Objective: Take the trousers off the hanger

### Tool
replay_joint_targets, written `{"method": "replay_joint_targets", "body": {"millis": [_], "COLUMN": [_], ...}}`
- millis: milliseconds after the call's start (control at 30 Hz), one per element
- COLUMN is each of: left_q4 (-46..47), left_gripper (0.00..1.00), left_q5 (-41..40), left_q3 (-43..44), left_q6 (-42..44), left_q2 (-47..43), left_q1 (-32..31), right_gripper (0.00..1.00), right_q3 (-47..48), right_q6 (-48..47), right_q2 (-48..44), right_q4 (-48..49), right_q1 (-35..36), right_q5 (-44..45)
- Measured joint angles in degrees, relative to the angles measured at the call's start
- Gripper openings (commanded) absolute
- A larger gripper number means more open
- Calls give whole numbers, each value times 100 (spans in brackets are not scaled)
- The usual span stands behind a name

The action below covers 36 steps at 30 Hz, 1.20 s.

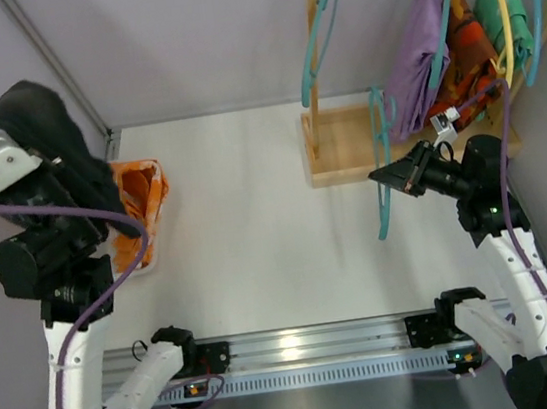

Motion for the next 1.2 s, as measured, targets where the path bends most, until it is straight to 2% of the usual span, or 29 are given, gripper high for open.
{"method": "replay_joint_targets", "body": {"millis": [200,467,800,967,1200], "left_q4": [-356,-579,-1167,-1038,-669], "left_gripper": [0,0,0,0,0], "left_q5": [-332,-654,-728,-555,-289], "left_q3": [-654,-1508,-2533,-2610,-2785], "left_q6": [68,170,-103,-109,-90], "left_q2": [-898,-1801,-2315,-2085,-476], "left_q1": [1141,2072,2990,3060,3064], "right_gripper": [0,0,0,0,0], "right_q3": [4,173,269,269,269], "right_q6": [2,-4,-57,-92,-96], "right_q2": [35,37,118,197,240], "right_q4": [-11,-61,-153,-175,-195], "right_q1": [0,0,0,0,0], "right_q5": [4,-7,-9,4,35]}}
